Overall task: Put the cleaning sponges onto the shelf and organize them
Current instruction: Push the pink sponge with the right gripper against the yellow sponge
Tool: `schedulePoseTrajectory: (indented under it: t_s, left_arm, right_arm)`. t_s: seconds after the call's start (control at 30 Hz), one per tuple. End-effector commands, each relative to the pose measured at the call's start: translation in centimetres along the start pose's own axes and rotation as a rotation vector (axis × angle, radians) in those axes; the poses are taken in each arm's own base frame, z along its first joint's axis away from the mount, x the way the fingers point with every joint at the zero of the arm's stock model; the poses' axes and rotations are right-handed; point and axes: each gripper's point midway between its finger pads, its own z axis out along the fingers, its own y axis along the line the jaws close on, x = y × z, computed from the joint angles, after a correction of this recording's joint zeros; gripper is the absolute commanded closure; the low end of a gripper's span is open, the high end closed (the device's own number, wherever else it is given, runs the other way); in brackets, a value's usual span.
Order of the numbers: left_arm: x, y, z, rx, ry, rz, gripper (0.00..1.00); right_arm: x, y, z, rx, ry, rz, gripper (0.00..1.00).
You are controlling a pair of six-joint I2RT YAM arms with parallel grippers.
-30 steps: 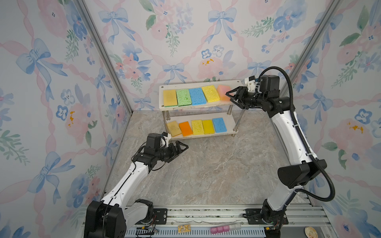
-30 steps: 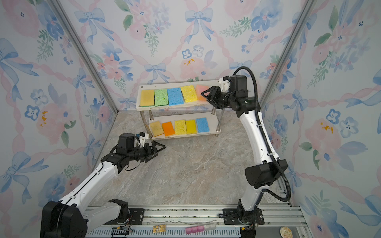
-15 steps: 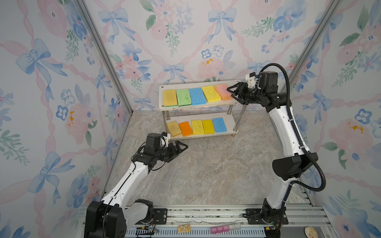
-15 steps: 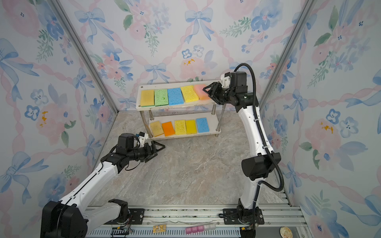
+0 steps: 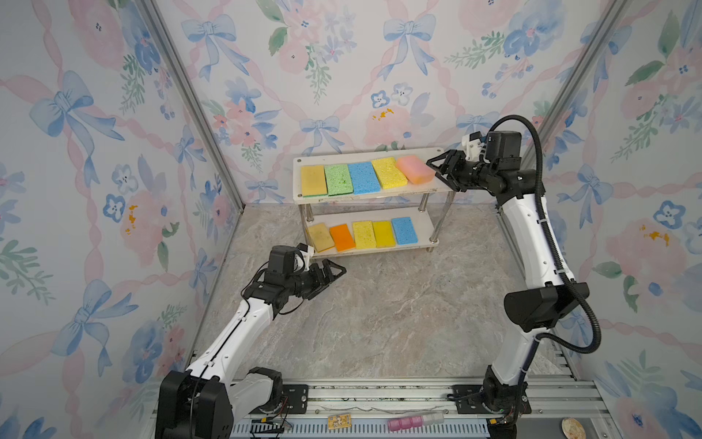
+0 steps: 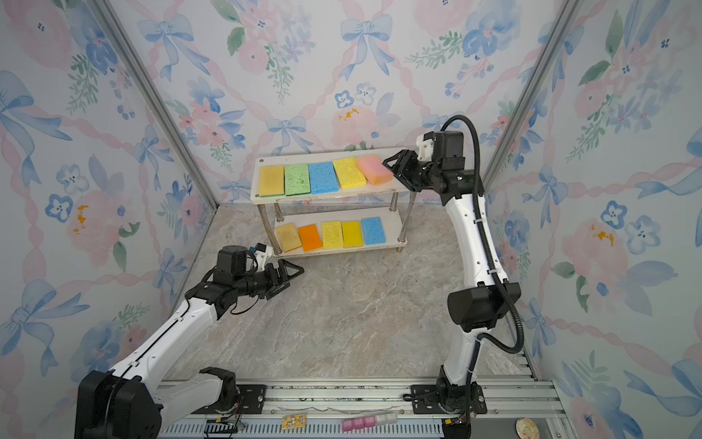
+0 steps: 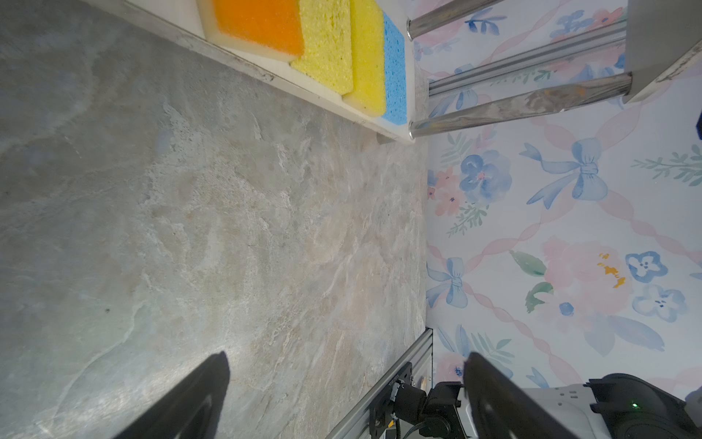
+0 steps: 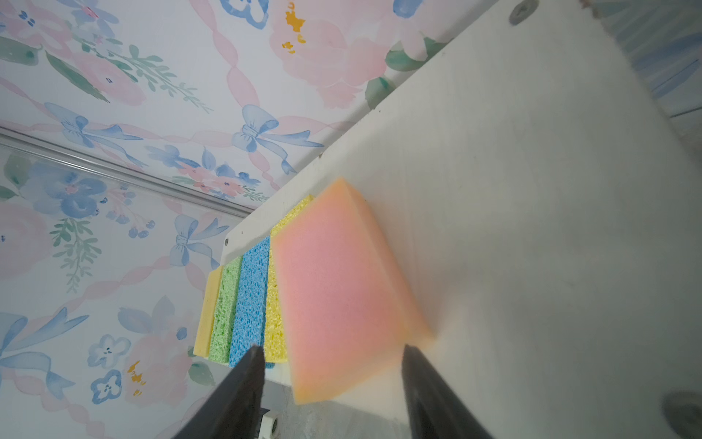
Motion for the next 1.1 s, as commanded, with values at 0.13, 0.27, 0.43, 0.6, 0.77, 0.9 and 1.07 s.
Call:
schedulePoseTrajectory:
  t_s: [0.13, 0.27, 0.43, 0.6, 0.77, 0.9, 1.07]
  left_arm:
    - [-0.1, -0.1, -0.1, 0.012, -0.002, 0.018, 0.02]
    - [-0.1, -0.3, -0.2, 0.016, -0.004, 0.019, 0.02]
    - [0.0, -0.3, -0.4, 0.017, -0.009, 0.016, 0.02]
    - [0.1, -0.1, -0.5, 0.017, -0.013, 0.011, 0.02]
    - [0.1, 0.3, -0.6, 0.011, -0.017, 0.004, 0.02]
    - [0.0, 0.2, -0.7, 0.011, -0.020, 0.003, 0.02]
    - [0.2, 0.5, -0.8, 0.008, -0.021, -0.001, 0.02]
  right_arm:
    - [-0.9, 2.0, -1.4, -0.043, -0.025, -0.047, 0.38]
    - [-1.4, -0.3, -0.8, 0.022, -0.013, -0.023, 0.38]
    - [-1.5, -2.5, 0.9, 0.040, 0.017, -0.004, 0.42]
    - [-1.0, -3.3, 2.2, 0.042, 0.044, -0.004, 0.44]
    - [-0.5, -3.0, 3.2, 0.028, 0.062, -0.005, 0.47]
    - [-0.3, -2.8, 3.5, 0.017, 0.068, 0.000, 0.51]
    - [0.1, -2.1, 3.5, 0.002, 0.074, -0.009, 0.56]
